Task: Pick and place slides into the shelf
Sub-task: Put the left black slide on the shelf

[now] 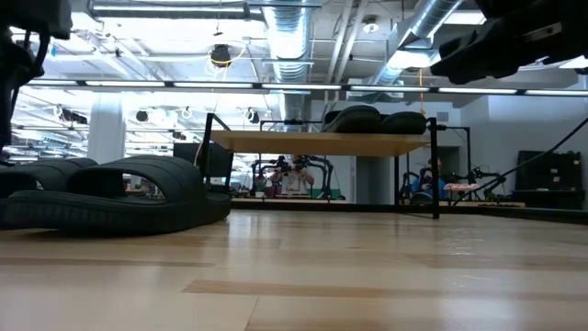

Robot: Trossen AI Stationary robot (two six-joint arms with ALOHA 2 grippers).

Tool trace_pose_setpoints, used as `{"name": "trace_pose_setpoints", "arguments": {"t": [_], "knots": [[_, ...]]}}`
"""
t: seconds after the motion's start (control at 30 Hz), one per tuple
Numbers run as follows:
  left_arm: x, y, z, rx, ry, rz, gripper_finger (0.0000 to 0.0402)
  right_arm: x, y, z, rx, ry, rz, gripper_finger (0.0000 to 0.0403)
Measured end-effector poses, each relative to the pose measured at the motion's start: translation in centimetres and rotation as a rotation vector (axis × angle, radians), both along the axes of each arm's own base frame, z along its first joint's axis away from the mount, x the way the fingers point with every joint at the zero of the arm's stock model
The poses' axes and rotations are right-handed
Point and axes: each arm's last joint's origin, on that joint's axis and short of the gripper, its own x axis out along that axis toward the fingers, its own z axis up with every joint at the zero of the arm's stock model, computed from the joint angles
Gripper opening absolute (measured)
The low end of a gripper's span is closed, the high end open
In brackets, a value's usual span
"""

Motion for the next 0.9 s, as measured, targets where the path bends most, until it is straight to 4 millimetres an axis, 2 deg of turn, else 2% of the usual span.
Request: {"name": "trace_pose_setpoints", "arguments": {"t": [0.37, 0.5, 0.67, 0.9], "knots": [[0.0, -1.1, -3.8, 0.18, 0.171, -0.03, 0.0112, -0.2, 0.9, 0.0, 0.0, 0.001, 0.056, 0.0], [-0.3, -1.4, -4.5, 0.214, 0.198, -0.022, 0.0111, -0.2, 1.1, 0.0, 0.0, 0.001, 0.064, 0.0], [-0.3, -2.0, -3.8, 0.209, 0.18, -0.007, 0.0111, -0.2, 1.1, 0.0, 0.001, 0.001, 0.064, 0.0], [-0.1, -3.4, -1.6, 0.212, 0.122, -0.009, 0.0111, -0.2, 1.1, -0.1, 0.0, 0.006, 0.063, 0.0]]}}
